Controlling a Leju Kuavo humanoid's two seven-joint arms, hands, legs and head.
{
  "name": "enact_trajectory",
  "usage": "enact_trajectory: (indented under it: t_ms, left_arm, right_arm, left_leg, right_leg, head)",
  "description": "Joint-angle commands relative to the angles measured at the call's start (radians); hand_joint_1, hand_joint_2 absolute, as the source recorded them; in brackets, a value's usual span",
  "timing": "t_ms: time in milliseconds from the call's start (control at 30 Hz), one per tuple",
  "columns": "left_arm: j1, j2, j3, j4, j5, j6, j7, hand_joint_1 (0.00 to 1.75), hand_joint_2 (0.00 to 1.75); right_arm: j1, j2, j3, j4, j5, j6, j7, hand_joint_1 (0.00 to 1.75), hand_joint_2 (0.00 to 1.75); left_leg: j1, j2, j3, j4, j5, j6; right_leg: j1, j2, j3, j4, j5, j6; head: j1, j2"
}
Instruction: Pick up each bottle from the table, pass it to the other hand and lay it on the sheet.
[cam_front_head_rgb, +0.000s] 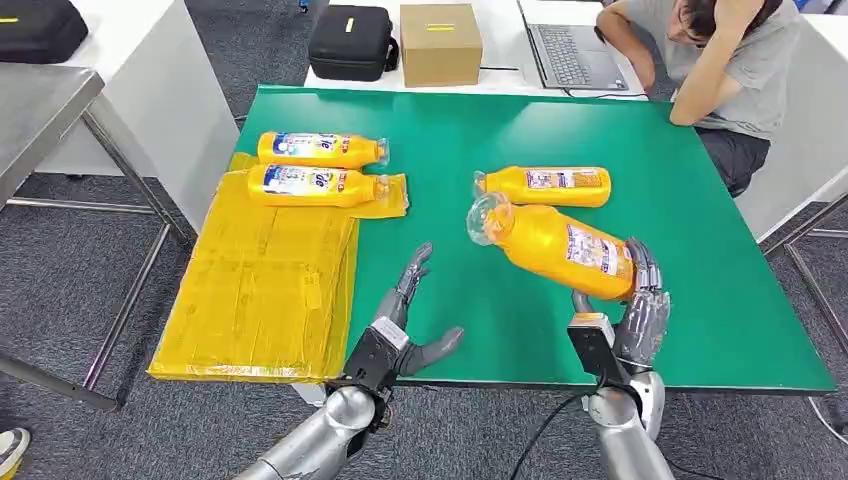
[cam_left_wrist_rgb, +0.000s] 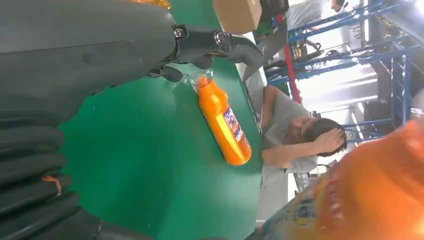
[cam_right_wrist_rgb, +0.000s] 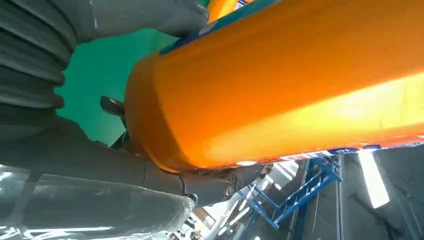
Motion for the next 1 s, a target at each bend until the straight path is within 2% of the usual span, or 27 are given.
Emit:
enact_trajectory:
  t_ms: [33,267,467,667,733,900,967,1000]
  left_arm:
    - [-0.049,-0.017,-0.041,0.091,0.024,-0.011,0.003,0.00,1.75]
    - [-0.062,-0.020,-0.032,0.102,0.037,0.011,0.003,0.00,1.75]
    - [-0.063,-0.024,-0.036,0.103,0.052,0.006,0.003,0.00,1.75]
    - [-0.073,-0.033,-0.018,0.092,0.067,0.062,0.003,0.00,1.75]
    - [-0.085,-0.038,-0.004,0.091,0.072,0.111,0.003,0.00,1.75]
    - [-0.087,-0.042,0.013,0.092,0.098,0.105,0.003,0.00,1.75]
    - [-0.081,-0.037,0.013,0.076,0.099,0.104,0.003,0.00,1.75]
    - [-0.078,-0.034,0.015,0.062,0.099,0.110,0.003,0.00,1.75]
  right_arm:
    - [-0.047,0.082,0.044,-0.029,0.026,-0.008,-0.001,1.75,1.75]
    - [-0.059,0.103,0.086,-0.012,0.027,-0.008,-0.001,1.75,1.75]
    - [-0.071,0.125,0.118,0.022,0.057,-0.008,-0.001,1.75,1.75]
    - [-0.056,0.173,0.153,0.022,0.083,-0.008,-0.001,1.75,1.75]
    - [-0.050,0.182,0.184,0.026,0.101,-0.008,-0.001,1.75,1.75]
    - [-0.048,0.181,0.198,0.038,0.106,-0.008,-0.001,1.75,1.75]
    - [-0.049,0.180,0.204,0.052,0.096,-0.008,-0.001,1.75,1.75]
    - [-0.047,0.180,0.202,0.055,0.098,-0.008,-0.001,1.75,1.75]
  left_leg:
    - [0.001,0.004,0.004,0.000,-0.002,-0.002]
    - [0.001,0.002,0.002,0.000,-0.001,-0.002]
    - [0.001,0.005,0.007,0.001,-0.004,-0.003]
    - [0.001,0.003,0.004,0.000,-0.002,-0.002]
    - [0.001,0.004,0.007,0.001,-0.004,-0.004]
    - [0.001,0.002,0.003,0.000,-0.001,-0.002]
    - [0.001,0.003,0.008,0.000,-0.004,-0.004]
    - [0.001,0.003,0.004,0.000,-0.002,-0.002]
  right_leg:
    - [0.001,0.003,0.003,0.001,-0.001,-0.002]
    - [0.001,0.001,0.001,0.000,-0.001,-0.002]
    - [0.001,0.003,0.005,0.002,-0.003,-0.003]
    - [0.001,0.002,0.002,0.001,-0.001,-0.002]
    - [0.001,0.002,0.005,0.002,-0.003,-0.003]
    - [0.001,0.001,0.002,0.001,-0.001,-0.002]
    - [0.002,0.001,0.006,0.002,-0.003,-0.003]
    - [0.001,0.001,0.003,0.001,-0.001,-0.002]
  head:
    - [0.000,0.000]
    - [0.000,0.000]
    - [0.000,0.000]
    - [0.000,0.000]
    - [0.000,0.000]
    - [0.000,0.000]
    - [0.000,0.000]
    - [0.000,0.000]
